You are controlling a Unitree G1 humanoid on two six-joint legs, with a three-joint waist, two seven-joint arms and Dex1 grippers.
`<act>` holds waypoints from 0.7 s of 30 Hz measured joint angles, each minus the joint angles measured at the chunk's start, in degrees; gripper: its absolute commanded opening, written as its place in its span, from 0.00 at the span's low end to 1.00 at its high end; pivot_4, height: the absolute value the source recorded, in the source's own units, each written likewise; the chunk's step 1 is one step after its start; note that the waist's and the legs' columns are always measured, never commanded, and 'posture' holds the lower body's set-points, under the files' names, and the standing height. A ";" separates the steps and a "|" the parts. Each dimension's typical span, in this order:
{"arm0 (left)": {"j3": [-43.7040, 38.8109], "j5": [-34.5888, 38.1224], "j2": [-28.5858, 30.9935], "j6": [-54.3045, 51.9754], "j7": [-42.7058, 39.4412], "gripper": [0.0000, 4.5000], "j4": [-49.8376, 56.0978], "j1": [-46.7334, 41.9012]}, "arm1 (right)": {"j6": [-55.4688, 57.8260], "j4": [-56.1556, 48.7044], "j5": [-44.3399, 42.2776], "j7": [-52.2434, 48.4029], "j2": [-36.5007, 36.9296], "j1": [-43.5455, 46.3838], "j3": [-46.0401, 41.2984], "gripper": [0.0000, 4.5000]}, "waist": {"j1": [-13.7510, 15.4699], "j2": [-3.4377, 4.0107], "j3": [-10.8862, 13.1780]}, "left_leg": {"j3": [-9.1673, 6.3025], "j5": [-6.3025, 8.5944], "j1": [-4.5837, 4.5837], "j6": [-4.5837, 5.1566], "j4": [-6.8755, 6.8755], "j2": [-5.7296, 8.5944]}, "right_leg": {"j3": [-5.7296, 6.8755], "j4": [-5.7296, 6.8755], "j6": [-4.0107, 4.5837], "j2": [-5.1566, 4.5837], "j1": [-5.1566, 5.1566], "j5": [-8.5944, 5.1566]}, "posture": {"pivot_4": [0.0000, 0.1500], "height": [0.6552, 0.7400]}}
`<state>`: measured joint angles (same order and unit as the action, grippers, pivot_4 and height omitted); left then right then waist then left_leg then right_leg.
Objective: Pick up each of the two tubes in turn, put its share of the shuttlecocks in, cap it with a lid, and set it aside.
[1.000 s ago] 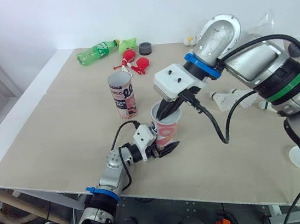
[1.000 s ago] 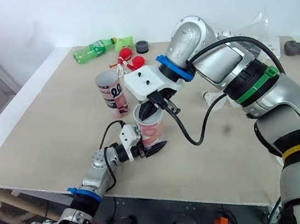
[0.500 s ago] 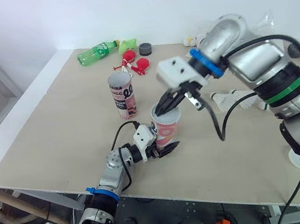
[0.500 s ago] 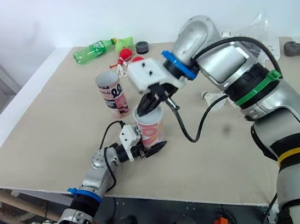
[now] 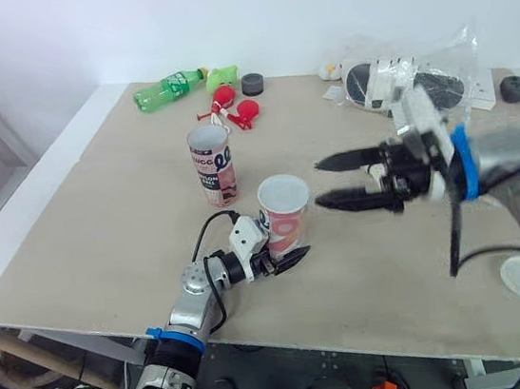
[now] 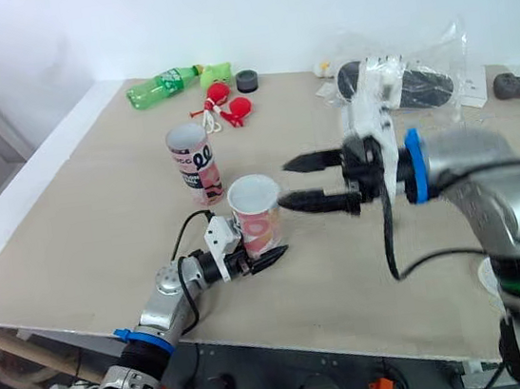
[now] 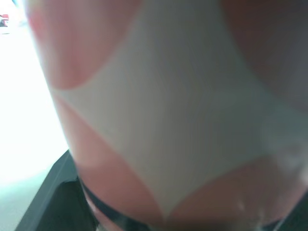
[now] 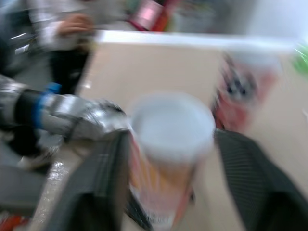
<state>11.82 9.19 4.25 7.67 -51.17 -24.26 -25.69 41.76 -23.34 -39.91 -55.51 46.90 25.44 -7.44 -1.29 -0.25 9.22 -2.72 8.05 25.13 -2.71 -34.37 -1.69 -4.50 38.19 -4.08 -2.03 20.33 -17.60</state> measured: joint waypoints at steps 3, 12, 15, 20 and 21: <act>-0.17 0.53 0.67 -1.27 -0.94 1.00 0.47 -0.02 | 0.31 -6.82 0.04 7.53 -4.75 -9.78 -2.04 0.99 | -0.23 0.03 -0.02 | -0.03 0.00 -0.03 0.01 0.01 -0.03 | -0.02 0.02 -0.03 0.06 0.02 -0.03 | 1.00 1.00; -0.16 1.07 3.40 -2.46 -3.56 1.00 1.74 0.16 | -3.17 -12.74 5.07 18.38 -13.08 -19.09 3.42 0.99 | -0.94 -0.16 0.05 | -0.12 0.00 -0.08 0.02 -0.04 -0.10 | -0.07 0.02 -0.21 0.19 0.03 -0.07 | 1.00 1.00; -0.45 1.39 6.25 -2.75 -4.75 1.00 3.69 1.15 | -5.89 -10.13 9.59 20.43 -16.45 -20.18 8.93 0.99 | -1.38 -0.18 0.07 | -0.18 0.00 -0.08 0.02 0.02 -0.20 | -0.07 0.02 -0.10 0.32 0.06 -0.08 | 1.00 1.00; -1.50 2.16 9.57 -3.03 -5.44 1.00 6.52 3.48 | -10.46 -5.52 15.22 22.35 -19.64 -19.77 12.86 0.99 | -1.44 -0.22 0.08 | -0.23 0.00 -0.10 0.01 0.02 -0.37 | -0.05 0.02 0.00 0.48 0.06 -0.04 | 1.00 1.00; -1.64 2.26 10.80 -3.03 -5.46 1.00 7.47 4.16 | -11.82 -3.89 16.69 22.90 -20.67 -19.59 13.92 0.99 | -1.48 -0.23 0.08 | -0.22 0.00 -0.13 0.01 0.02 -0.48 | -0.05 0.02 0.07 0.57 0.06 -0.01 | 1.00 1.00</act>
<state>10.18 11.45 15.05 4.64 -56.64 -16.79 -21.53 29.94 -27.23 -23.22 -32.60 26.23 5.84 6.47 -2.76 -0.48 9.30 -2.94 8.05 25.00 -2.70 -34.35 -2.16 -4.55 38.21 -4.01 -1.46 20.40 -17.61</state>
